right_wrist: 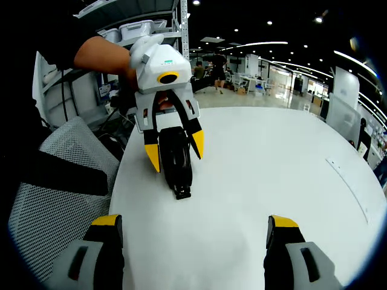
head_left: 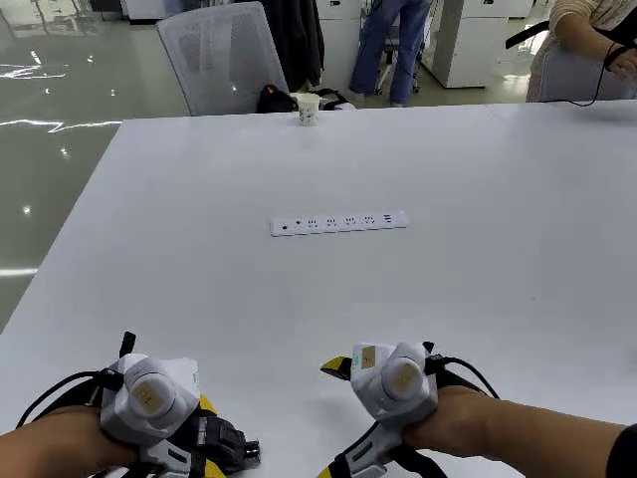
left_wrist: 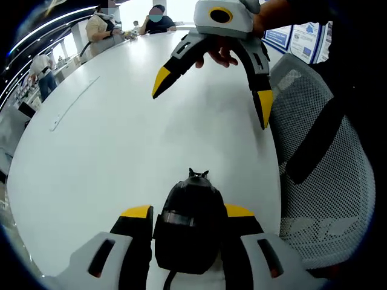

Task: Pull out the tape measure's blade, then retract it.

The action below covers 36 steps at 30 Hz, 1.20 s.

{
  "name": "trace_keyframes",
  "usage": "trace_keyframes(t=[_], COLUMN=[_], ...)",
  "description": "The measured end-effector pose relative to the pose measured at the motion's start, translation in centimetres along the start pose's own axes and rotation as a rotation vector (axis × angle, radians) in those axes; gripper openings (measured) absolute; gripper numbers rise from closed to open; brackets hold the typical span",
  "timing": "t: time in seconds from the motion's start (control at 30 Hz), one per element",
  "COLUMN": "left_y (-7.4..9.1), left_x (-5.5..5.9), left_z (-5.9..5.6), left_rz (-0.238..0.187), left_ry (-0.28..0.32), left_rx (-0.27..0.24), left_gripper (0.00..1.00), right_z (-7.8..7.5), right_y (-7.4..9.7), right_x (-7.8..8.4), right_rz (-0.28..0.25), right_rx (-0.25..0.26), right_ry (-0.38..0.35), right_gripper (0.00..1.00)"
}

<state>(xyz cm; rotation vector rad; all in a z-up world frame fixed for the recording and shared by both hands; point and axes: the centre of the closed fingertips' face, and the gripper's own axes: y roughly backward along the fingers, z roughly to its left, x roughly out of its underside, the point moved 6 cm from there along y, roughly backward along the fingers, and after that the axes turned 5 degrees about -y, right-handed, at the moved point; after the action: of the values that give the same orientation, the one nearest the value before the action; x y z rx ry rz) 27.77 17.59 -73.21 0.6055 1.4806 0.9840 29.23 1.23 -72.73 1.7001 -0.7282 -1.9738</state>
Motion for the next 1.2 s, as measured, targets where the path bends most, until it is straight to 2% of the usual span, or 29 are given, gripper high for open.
trace_keyframes(t=[0.17, 0.33, 0.47, 0.6, 0.63, 0.73, 0.83, 1.0, 1.2], left_y=[-0.1, -0.2, -0.2, -0.2, -0.2, -0.2, -0.3, -0.3, -0.5], left_x=[0.1, 0.2, 0.2, 0.2, 0.2, 0.3, 0.3, 0.4, 0.6], left_z=[0.0, -0.1, -0.1, 0.0, 0.0, 0.0, 0.0, 0.0, -0.2], left_rz=[0.004, 0.015, 0.021, 0.01, 0.009, 0.007, 0.005, 0.001, 0.006], left_ry=[-0.008, -0.019, -0.007, 0.014, 0.017, 0.021, 0.02, 0.023, 0.046], left_rx=[0.003, -0.003, -0.001, 0.005, 0.005, 0.006, 0.008, 0.015, 0.034], left_gripper=[0.38, 0.38, 0.38, 0.38, 0.38, 0.38, 0.38, 0.38, 0.4], right_z=[0.6, 0.5, 0.2, 0.1, 0.1, 0.1, 0.0, 0.1, 0.4], right_y=[-1.0, -2.0, -2.9, -3.7, -3.8, -4.2, -4.6, -5.1, -5.8], right_x=[0.1, 0.0, -0.5, -0.8, -0.9, -1.1, -1.3, -1.4, -1.8], right_rz=[0.023, 0.031, 0.024, 0.025, 0.027, 0.031, 0.026, 0.036, 0.038], right_rx=[-0.014, -0.023, -0.021, -0.014, -0.013, -0.013, -0.019, -0.028, -0.051], right_ry=[0.009, 0.004, -0.013, -0.011, -0.012, 0.018, 0.01, 0.05, 0.047], right_gripper=[0.99, 0.99, 0.99, 0.99, 0.97, 0.81, 0.8, 0.64, 0.44])
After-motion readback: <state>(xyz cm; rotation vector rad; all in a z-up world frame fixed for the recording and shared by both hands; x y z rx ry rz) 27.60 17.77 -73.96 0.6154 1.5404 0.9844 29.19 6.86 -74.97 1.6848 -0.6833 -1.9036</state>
